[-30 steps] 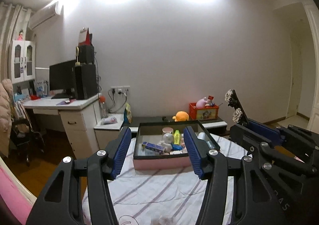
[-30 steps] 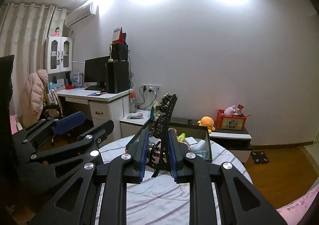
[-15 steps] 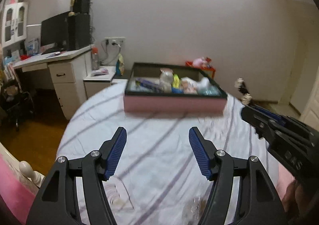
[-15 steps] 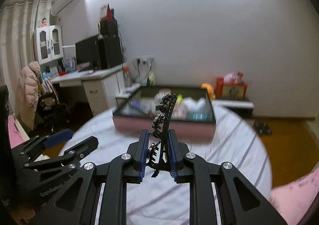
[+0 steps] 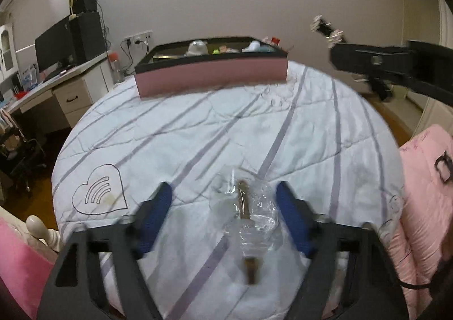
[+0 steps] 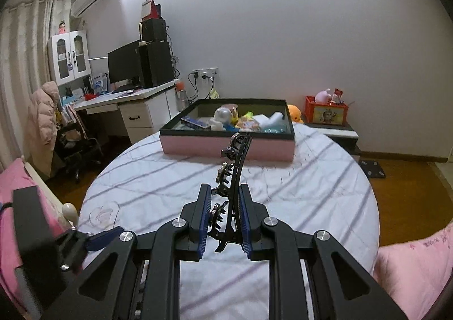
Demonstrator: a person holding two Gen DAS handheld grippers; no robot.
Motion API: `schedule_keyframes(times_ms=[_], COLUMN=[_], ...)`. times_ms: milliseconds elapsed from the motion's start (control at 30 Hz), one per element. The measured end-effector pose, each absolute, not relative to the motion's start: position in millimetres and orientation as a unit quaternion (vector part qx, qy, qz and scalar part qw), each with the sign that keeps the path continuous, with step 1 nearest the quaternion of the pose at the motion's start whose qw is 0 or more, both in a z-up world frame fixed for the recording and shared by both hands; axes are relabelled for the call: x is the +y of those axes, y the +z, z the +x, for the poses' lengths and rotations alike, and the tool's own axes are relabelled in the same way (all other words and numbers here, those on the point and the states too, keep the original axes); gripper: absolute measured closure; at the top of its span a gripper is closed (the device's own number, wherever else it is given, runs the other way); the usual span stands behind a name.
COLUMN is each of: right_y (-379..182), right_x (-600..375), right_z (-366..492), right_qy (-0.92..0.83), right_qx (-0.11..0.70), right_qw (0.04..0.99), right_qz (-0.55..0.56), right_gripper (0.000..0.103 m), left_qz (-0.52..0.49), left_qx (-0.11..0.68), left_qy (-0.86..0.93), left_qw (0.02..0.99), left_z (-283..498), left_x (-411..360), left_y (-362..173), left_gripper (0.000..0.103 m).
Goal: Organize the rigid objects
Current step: 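Lift the glass bottle with the left tool while the right tool lifts the hair clip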
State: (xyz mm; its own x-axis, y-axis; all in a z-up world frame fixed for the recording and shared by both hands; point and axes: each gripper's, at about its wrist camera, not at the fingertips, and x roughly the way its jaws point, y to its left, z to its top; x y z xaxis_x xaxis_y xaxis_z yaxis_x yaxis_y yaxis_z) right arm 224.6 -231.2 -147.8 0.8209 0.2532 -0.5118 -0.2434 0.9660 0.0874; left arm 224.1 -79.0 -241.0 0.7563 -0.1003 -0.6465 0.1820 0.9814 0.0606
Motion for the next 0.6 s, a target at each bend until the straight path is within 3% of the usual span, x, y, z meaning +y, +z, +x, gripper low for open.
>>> schedule_keyframes(times_ms=[33,333,600], right_y=[-148,-147,-150], right_x=[-233,-231,-217], right_z=[224,226,236], right_qy=[0.129,0.132,0.151], right_qx=[0.27,0.268,0.265], right_qw=[0.954,0.954,0.952], right_qz=[0.011,0.011,0.013], right_gripper=[0.083,0.083,0.083], left_qz=[0.059,-0.02,-0.016], left_qx=[0.34,0.336,0.284], left_qy=[-0.073,-0.107,-0.095], left_qw=[0.936,0.936,0.954], left_z=[226,254,253], left_x=[-79,-44,-36], left_y=[-242,-222,-180], left_gripper=[0.067,0.07,0.07])
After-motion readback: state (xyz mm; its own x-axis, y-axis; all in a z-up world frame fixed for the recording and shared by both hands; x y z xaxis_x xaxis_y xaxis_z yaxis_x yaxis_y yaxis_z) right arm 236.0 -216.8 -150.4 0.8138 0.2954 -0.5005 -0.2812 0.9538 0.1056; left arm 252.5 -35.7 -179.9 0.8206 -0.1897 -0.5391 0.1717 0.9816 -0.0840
